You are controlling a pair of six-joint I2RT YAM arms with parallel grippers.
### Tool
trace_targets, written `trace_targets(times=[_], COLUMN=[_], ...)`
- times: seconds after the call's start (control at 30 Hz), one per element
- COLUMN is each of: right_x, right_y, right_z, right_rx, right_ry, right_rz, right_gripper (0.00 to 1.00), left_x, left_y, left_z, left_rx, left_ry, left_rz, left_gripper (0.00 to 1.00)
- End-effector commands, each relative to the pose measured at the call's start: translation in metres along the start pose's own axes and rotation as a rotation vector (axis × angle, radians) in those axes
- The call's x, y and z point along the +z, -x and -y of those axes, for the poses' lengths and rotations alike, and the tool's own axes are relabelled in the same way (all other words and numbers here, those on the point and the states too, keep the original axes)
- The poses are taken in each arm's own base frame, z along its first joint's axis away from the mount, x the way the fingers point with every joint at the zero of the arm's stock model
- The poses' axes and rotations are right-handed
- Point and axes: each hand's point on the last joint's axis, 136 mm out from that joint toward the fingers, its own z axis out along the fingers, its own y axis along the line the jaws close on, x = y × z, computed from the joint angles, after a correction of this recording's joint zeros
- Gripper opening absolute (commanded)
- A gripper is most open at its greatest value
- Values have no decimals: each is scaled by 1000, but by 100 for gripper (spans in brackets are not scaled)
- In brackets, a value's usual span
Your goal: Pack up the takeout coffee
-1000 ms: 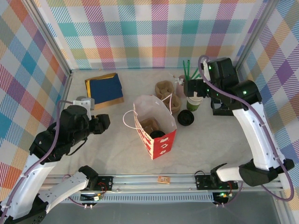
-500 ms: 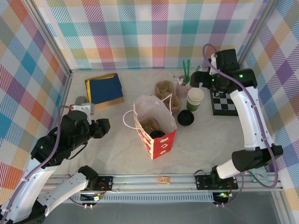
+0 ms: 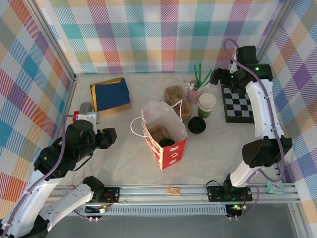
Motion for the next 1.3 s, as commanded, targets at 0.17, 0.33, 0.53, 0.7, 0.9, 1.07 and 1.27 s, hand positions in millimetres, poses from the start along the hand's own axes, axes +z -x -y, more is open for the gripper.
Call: trace_targets(times=[0.17, 0.33, 0.53, 0.7, 0.9, 1.07, 1.27], right_x=[-4, 14, 30, 44, 60, 71, 83], right_y=[16, 16, 20, 23, 26, 29, 29], right_z=[10, 21, 25, 27, 26, 23, 21], right_rx=[59, 67, 93, 104, 111, 123, 132], right_ry=[38, -4, 5, 9, 18, 43, 58], right_rz=[57, 2, -11, -28, -49, -60, -84], right_gripper=[99, 99, 93, 92, 87, 82, 72], left_x=[1, 3, 5, 5, 9, 12, 14], left_y=[2, 2, 4, 4, 1, -1, -2], left_z=[-2, -3, -1, -2, -1, -1, -2], left_rx=[-4, 3, 6, 4, -11, -22, -25], left_ry=[8, 18, 22, 23, 15, 12, 21], left_rz=[20, 21, 17, 18, 12, 10, 4], left_gripper=[57, 57, 57, 57, 57, 57, 57])
